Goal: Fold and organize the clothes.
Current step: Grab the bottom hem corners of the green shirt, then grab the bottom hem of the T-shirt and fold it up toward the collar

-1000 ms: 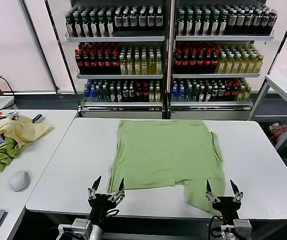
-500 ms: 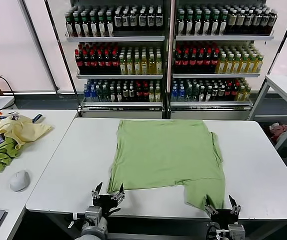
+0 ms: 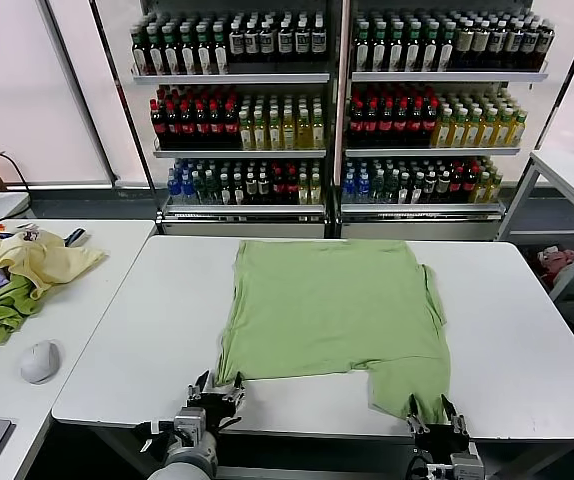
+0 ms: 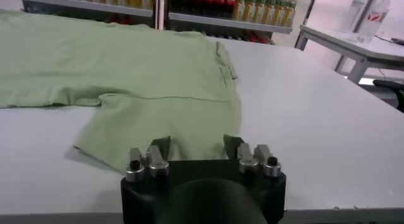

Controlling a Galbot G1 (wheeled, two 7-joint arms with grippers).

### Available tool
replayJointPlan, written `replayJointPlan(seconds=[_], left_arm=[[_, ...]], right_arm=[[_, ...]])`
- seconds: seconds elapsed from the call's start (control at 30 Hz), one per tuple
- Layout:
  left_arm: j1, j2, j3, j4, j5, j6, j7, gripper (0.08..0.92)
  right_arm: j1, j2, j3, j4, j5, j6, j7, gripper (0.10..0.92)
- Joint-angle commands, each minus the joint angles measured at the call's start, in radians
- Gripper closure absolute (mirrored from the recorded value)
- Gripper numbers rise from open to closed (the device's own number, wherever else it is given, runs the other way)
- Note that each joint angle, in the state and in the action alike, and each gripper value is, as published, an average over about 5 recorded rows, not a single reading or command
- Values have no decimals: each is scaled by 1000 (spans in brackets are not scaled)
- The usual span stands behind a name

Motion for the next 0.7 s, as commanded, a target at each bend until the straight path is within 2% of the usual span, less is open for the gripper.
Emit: replayJointPlan(seconds=[0.03,0.23,0.33,0.5,0.7], left_arm=[[-4,2,5,-2,-95,23,0,466],[-14,6,6,-1,-116,2,4,640],[-18,9,13,6,-112,-6,7,726],[-34,10,16,17,-109,-35,15,843],[-44,30,-6,-24,-123,-103,36,890]], right_arm=[[-2,3,-4,-1,14,-8,3,688],[5,-13,4,6,24,2,-14,855],[19,-24,9,3,26,18,-25,901],[56,-52,18,3,30,77,-51,904],[131,-86,32,8,82,128,-59,904]])
